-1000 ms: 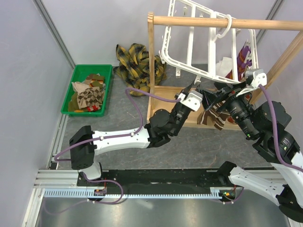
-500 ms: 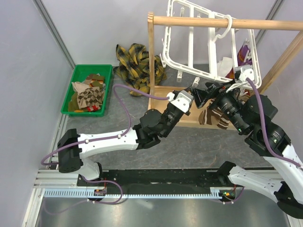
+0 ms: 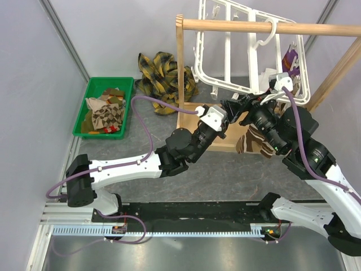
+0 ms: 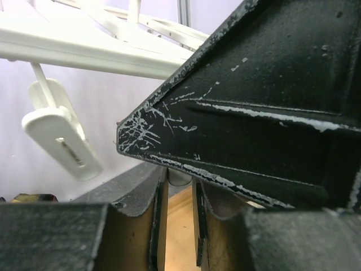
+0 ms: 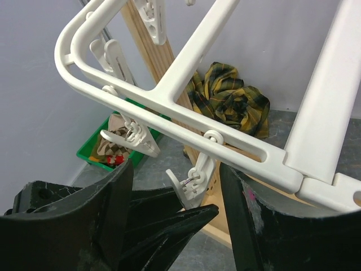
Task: Clip the socks to the hanger
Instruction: Open the clamp at the hanger.
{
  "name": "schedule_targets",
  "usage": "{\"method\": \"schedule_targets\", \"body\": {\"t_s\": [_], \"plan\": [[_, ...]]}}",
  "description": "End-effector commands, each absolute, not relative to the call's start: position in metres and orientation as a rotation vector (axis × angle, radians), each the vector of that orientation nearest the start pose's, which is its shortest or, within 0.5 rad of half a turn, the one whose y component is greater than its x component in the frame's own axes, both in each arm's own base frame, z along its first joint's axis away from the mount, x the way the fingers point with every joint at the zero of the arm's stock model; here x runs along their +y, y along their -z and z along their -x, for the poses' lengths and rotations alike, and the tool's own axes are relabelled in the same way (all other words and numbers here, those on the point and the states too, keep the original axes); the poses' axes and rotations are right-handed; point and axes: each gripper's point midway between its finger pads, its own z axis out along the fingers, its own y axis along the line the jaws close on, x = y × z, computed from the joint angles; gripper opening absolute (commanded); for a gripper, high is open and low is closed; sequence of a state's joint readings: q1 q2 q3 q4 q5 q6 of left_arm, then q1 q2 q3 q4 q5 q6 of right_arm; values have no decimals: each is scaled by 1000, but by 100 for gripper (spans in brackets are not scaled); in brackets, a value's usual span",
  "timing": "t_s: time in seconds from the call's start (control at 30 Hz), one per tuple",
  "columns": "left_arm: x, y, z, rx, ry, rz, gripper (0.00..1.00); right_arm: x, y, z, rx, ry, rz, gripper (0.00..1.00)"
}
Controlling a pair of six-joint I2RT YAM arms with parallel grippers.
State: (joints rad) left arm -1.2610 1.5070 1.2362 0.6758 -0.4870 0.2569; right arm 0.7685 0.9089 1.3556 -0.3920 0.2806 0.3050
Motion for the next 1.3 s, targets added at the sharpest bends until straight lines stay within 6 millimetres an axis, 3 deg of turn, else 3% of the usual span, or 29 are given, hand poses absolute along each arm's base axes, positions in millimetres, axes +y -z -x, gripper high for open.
{"method": "schedule_targets", "body": {"t_s": [0.0,0.4,0.83,0.93,1.03,1.07,1.27], "plan": [[-424,-426,-222,1151,702,-459,12,190,-466,-248,1497,-673,125,69],[-423,-416,-226,1210,802,-438,11,179,-464,-258,1470,-667,110,52],[-425,-405,-229,1258,857,-442,9,175,-474,-264,1417,-728,122,45],[-426,-401,-230,1270,851,-448,9,173,-475,-266,1411,-741,113,36],[-425,-400,-230,1274,847,-453,18,174,-474,-266,1412,-748,113,26],[-424,-402,-229,1272,846,-453,27,174,-473,-266,1416,-751,113,19],[-411,-403,-231,1288,816,-445,59,172,-470,-266,1423,-750,103,3]]}}
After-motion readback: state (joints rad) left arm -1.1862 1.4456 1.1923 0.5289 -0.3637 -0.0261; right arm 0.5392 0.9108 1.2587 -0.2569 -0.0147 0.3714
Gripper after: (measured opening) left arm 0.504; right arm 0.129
